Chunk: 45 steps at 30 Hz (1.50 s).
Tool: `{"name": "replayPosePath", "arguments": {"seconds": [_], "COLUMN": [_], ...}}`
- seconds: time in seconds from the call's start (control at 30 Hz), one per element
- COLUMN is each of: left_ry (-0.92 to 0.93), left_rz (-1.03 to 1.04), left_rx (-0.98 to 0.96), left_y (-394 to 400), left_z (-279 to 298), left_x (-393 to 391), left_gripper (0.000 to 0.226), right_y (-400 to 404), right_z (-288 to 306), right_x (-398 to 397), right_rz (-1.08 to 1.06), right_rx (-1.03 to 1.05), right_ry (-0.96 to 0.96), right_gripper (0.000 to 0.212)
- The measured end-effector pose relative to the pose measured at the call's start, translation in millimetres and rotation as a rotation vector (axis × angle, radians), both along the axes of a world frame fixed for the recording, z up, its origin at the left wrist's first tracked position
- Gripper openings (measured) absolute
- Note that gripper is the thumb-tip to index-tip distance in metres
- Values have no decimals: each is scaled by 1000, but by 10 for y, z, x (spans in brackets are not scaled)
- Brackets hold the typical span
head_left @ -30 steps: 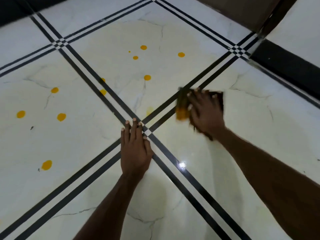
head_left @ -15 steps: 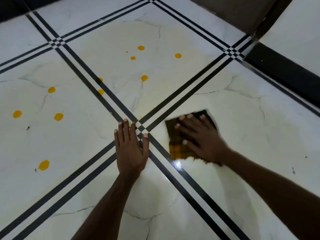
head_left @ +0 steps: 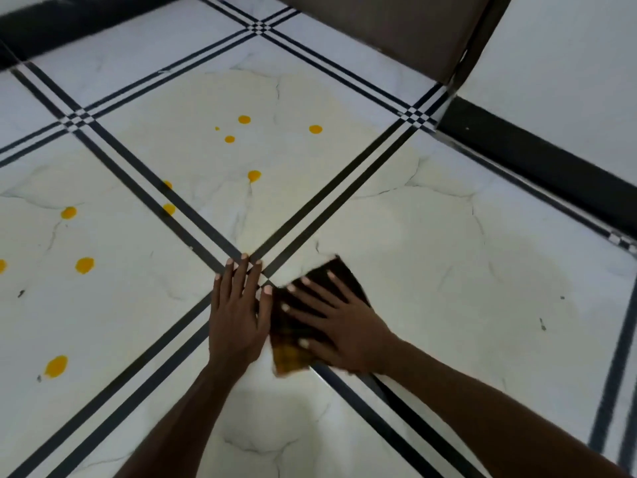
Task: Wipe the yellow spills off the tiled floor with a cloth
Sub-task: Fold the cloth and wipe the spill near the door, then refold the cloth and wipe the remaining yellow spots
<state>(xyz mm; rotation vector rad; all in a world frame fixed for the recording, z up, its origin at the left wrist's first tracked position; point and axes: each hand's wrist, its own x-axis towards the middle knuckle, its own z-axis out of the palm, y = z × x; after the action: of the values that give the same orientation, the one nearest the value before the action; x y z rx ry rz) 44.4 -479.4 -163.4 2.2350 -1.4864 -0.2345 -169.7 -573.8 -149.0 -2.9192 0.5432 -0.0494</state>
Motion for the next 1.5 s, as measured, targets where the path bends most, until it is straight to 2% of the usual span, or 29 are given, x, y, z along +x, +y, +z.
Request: {"name": "replayPosePath", "arguments": {"seconds": [0.07,0.1,0.2,0.27,0.3,0.37,0.47,0.57,0.67,0.77,0.9,1.03,1.1,1.2,1.27,1.33,1.4,1.43,1.5], "left_ry": [19,7,-11,-5,-6,-21,1,87,97,169,304,826,973,1075,1106,1139,1199,1228,1254], "left_rz": [13,23,51,52,47,43,38,51,-4,-18,99,198,211,199,162,84,10,-2,10], "left_rx": [3,-1,-5,-2,0,12,37,13,5,20,52,40,52,64,71,74,36,12,-42], "left_y": [-1,-9,-49,-103,-119,-75,-44,-48,-81,-190,-390,-564,-628,-690,-777,-886,-976,-1006,-1062], "left_z": [61,101,165,130,109,40,30,122,242,359,470,722,884,1248,1545,1842,2121,2246,2472], "left_x": [-59,-61,-82,-99,-102,-73,-41,-156,-355,-626,-829,-868,-855,-815,-795,-782,-751,-727,-632], "left_gripper": [66,67,61,60,59,60,63,62,51,40,26,15,18,24,24,21,20,19,20], "right_y": [-193,-395,-1231,-1708,-1831,-1766,-1121,-461,-87,-88,-200,-173,-201,-204,-224,-301,-348,-341,-303], "right_z": [91,120,93,53,28,-55,-153,-206,-172,-20,57,231,363,541,666,783,957,1034,1217], "right_x": [-589,-789,-936,-596,-338,219,669,461,79,-169,-166,-152,-167,-165,-179,-185,-169,-157,-120], "right_rz": [38,-37,-543,-868,-952,-910,-572,-383,-365,-462,-606,-691,-807,-1109,-1224,-1284,-1272,-1195,-1022], "right_rx": [4,-3,-32,-1,19,35,2,33,134,373,687,899,1091,1079,1102,1359,1791,1984,2175], "right_ry": [33,37,-16,-21,-15,-21,-34,-51,-68,-166,-374,-449,-614,-897,-946,-926,-912,-930,-1063], "right_gripper": [65,64,63,68,68,67,66,62,60,58,55,45,38,33,28,34,51,59,74]}}
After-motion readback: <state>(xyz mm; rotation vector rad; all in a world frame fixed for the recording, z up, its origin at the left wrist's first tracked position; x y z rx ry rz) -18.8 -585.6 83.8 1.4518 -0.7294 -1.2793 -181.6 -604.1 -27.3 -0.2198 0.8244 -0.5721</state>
